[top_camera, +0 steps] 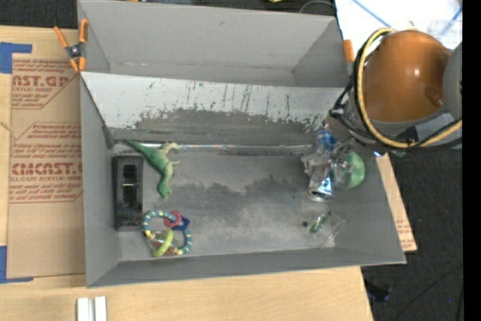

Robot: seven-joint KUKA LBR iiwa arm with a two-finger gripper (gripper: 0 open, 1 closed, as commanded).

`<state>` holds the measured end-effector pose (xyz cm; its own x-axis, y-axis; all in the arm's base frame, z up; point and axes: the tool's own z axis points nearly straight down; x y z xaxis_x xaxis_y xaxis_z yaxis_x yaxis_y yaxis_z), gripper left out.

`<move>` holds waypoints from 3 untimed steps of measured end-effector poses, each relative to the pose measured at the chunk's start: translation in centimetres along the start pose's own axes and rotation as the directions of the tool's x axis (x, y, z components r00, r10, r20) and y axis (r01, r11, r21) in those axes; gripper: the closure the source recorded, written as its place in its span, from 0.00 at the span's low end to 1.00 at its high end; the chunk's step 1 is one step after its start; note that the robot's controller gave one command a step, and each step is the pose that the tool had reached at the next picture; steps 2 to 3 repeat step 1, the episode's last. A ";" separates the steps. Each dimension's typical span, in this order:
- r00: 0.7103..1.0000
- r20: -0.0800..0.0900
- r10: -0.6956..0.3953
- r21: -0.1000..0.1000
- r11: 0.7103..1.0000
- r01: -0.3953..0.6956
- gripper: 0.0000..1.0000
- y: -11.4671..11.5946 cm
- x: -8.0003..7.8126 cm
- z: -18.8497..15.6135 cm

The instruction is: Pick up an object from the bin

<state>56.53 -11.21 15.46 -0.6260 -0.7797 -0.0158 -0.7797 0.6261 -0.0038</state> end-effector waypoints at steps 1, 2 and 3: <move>1.000 0.001 0.001 0.001 1.000 -0.001 1.00 0.0 -0.1 -2.1; 1.000 0.001 0.001 0.001 1.000 -0.001 1.00 0.0 -0.1 -2.1; 1.000 0.001 0.001 0.001 1.000 -0.001 1.00 0.0 -0.1 -2.1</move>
Offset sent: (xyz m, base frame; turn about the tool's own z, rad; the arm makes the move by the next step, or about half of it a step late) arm 0.0001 0.0003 0.0363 0.0003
